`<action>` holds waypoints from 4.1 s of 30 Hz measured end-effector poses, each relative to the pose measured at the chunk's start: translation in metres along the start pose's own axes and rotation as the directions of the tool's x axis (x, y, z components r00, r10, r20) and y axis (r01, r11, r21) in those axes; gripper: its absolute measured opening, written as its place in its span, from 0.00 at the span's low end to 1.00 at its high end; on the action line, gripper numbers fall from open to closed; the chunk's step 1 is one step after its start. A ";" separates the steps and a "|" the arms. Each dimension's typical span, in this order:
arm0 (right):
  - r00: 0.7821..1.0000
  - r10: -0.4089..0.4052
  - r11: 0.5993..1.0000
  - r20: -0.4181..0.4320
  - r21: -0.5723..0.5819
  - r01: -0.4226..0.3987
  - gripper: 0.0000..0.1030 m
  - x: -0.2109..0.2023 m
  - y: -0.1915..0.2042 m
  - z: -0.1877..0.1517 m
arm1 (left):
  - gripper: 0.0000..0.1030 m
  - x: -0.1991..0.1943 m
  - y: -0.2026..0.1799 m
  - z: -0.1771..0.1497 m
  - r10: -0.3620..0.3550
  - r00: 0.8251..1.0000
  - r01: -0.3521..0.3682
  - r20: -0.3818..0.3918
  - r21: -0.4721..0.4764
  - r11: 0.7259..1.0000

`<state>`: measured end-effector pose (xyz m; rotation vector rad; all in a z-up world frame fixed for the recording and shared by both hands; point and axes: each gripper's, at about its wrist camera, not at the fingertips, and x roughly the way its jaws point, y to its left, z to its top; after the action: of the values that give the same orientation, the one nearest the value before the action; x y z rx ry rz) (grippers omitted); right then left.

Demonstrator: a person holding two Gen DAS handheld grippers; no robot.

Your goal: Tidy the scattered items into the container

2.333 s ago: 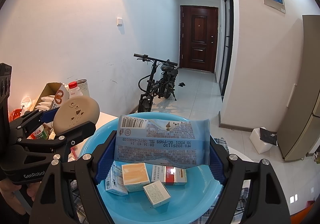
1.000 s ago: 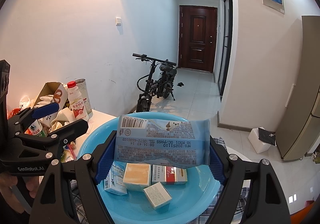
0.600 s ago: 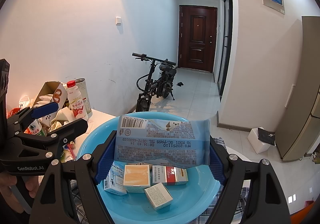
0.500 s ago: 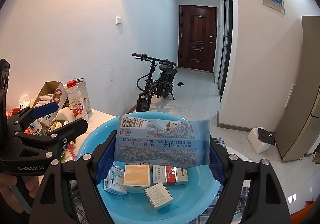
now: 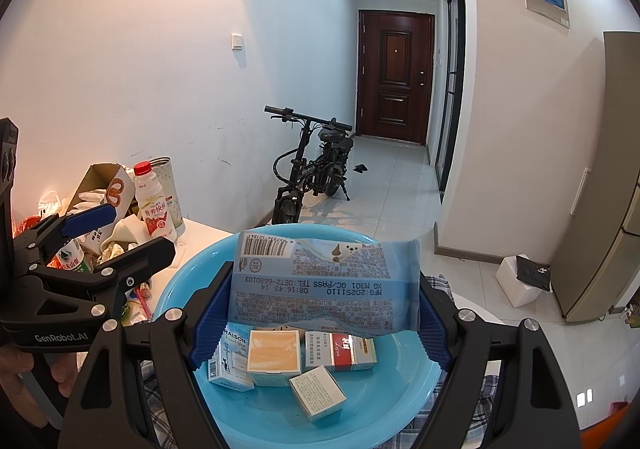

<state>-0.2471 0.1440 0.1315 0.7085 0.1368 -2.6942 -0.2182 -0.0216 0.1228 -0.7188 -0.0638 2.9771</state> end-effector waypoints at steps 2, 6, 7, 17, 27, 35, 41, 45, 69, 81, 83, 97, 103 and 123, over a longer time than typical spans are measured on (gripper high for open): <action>1.000 -0.001 1.000 0.000 -0.001 0.001 0.80 -0.001 0.000 0.000 | 1.00 0.000 0.000 0.000 0.002 1.000 -0.002 0.000 0.001 1.000; 1.000 0.000 1.000 0.000 0.000 0.000 0.80 -0.001 0.000 0.000 | 1.00 0.000 0.000 0.000 0.004 1.000 -0.004 0.000 0.003 1.000; 1.000 -0.001 1.000 -0.001 -0.001 0.001 0.80 0.000 0.000 0.000 | 1.00 0.000 0.000 0.000 0.005 1.000 -0.005 0.000 0.003 1.000; 1.000 -0.001 1.000 0.000 -0.001 0.001 0.80 -0.001 0.000 0.000 | 1.00 0.000 0.001 0.001 0.011 1.000 -0.011 0.001 0.006 1.000; 1.000 -0.019 1.000 -0.004 0.000 0.019 0.80 0.005 0.000 -0.003 | 1.00 -0.004 -0.002 0.001 -0.026 1.000 0.026 0.010 0.020 0.999; 1.000 -0.017 1.000 -0.005 0.000 0.017 0.80 0.006 -0.001 -0.004 | 1.00 -0.003 -0.002 0.001 -0.021 1.000 0.021 0.004 0.014 1.000; 1.000 -0.019 1.000 -0.005 -0.001 0.019 0.80 0.006 -0.001 -0.004 | 1.00 -0.002 -0.001 0.001 -0.020 1.000 0.020 0.004 0.014 1.000; 1.000 -0.019 1.000 -0.005 -0.001 0.019 0.80 0.005 -0.001 -0.007 | 1.00 -0.002 -0.001 0.001 -0.019 1.000 0.019 0.004 0.015 1.000; 1.000 -0.013 1.000 -0.004 -0.002 0.013 0.80 0.005 0.001 -0.009 | 1.00 -0.001 0.002 0.000 0.036 0.999 -0.036 0.005 0.008 0.999; 0.992 -0.121 0.993 -0.017 -0.003 0.121 1.00 0.010 0.000 -0.017 | 1.00 -0.003 -0.001 0.001 0.035 0.999 -0.035 0.007 0.010 0.999; 0.991 -0.133 0.991 -0.023 -0.009 0.132 1.00 0.011 0.000 -0.019 | 1.00 -0.003 -0.001 0.001 0.034 0.999 -0.034 0.008 0.011 0.999; 0.991 -0.136 0.991 0.001 -0.005 0.136 1.00 -0.004 -0.005 -0.013 | 1.00 -0.010 -0.006 0.003 0.026 0.999 -0.026 0.020 0.026 0.999; 0.992 -0.128 0.992 0.011 0.010 0.128 1.00 -0.008 -0.008 -0.008 | 1.00 -0.011 -0.008 0.003 0.033 0.999 -0.034 0.025 0.040 0.999; 0.995 -0.104 0.994 0.005 0.034 0.103 1.00 -0.003 -0.011 -0.005 | 1.00 0.001 -0.005 -0.001 0.053 0.999 -0.052 -0.012 0.070 0.996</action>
<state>-0.2462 0.1562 0.1292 0.7213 0.1303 -2.8033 -0.2179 -0.0169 0.1219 -0.7443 0.0607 3.0064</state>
